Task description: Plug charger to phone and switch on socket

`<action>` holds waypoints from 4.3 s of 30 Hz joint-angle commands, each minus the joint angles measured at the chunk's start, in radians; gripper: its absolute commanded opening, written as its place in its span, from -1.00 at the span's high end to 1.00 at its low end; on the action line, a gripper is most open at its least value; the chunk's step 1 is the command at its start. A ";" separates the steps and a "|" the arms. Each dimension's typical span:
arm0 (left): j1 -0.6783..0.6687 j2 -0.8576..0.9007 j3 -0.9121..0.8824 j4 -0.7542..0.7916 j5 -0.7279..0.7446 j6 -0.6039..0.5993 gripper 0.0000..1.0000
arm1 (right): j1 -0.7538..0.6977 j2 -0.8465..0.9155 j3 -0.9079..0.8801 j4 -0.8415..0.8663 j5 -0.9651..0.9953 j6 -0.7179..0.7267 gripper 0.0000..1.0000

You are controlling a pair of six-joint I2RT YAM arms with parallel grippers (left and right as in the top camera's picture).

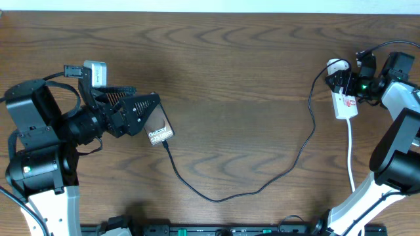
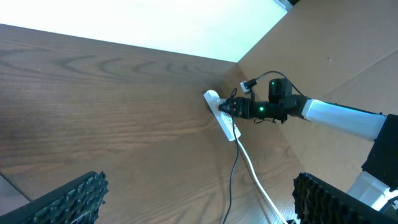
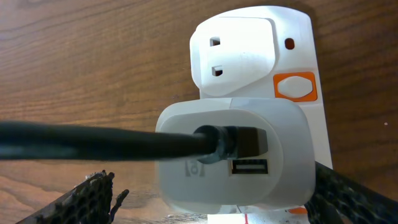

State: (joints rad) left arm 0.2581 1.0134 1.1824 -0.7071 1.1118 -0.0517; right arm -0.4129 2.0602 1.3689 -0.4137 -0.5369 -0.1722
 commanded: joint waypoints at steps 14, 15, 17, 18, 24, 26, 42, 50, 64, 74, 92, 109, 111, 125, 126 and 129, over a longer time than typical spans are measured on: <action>-0.002 -0.002 0.000 0.000 -0.005 0.006 -0.96 | 0.032 0.001 -0.047 -0.050 -0.039 0.018 -0.94; -0.002 -0.002 0.000 0.000 -0.006 0.006 -0.96 | 0.029 -0.010 -0.047 -0.050 -0.033 0.018 -0.96; -0.002 -0.002 0.000 -0.001 -0.006 0.006 -0.96 | 0.026 -0.028 -0.047 -0.051 -0.016 0.018 -0.97; -0.002 -0.002 0.000 -0.004 -0.006 0.006 -0.96 | 0.026 -0.039 -0.047 -0.052 -0.008 0.017 -0.98; -0.002 -0.002 0.000 -0.011 -0.006 0.006 -0.96 | 0.026 -0.062 -0.047 -0.058 -0.004 0.010 -0.99; -0.002 -0.002 0.000 -0.011 -0.006 0.007 -0.96 | 0.026 -0.062 -0.047 -0.063 -0.003 0.010 -0.99; -0.002 -0.002 0.000 -0.011 -0.006 0.007 -0.96 | 0.026 -0.062 -0.047 -0.054 0.132 -0.100 -0.98; -0.002 -0.002 0.000 -0.011 -0.006 0.007 -0.96 | 0.029 -0.062 -0.047 -0.031 0.097 -0.130 -0.94; -0.002 -0.002 0.000 -0.011 -0.006 0.007 -0.96 | 0.028 -0.062 -0.047 -0.011 0.073 -0.109 -0.95; -0.002 -0.002 0.000 -0.011 -0.006 0.007 -0.96 | 0.028 -0.062 -0.047 -0.013 0.034 -0.023 -0.95; -0.002 -0.002 0.000 -0.019 -0.006 0.007 -0.96 | 0.051 -0.057 -0.057 -0.014 0.003 0.038 -0.88; -0.002 -0.002 0.000 -0.026 -0.006 0.011 -0.96 | 0.050 -0.057 -0.102 0.028 -0.016 0.045 -0.86; -0.002 -0.002 0.000 -0.026 -0.006 0.011 -0.96 | 0.049 -0.057 -0.102 0.031 -0.016 0.045 -0.86; -0.002 -0.002 0.000 -0.026 -0.006 0.011 -0.96 | 0.045 -0.057 -0.098 0.074 0.080 0.045 -0.89; -0.002 -0.002 0.000 -0.026 -0.006 0.011 -0.96 | 0.044 -0.058 -0.093 0.074 0.105 0.045 -0.89; -0.002 -0.002 0.000 -0.026 -0.006 0.011 -0.96 | 0.039 -0.058 -0.072 0.074 0.167 0.043 -0.92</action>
State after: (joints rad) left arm 0.2581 1.0134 1.1824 -0.7330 1.1114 -0.0513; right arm -0.3866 1.9903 1.2835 -0.3565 -0.4366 -0.1307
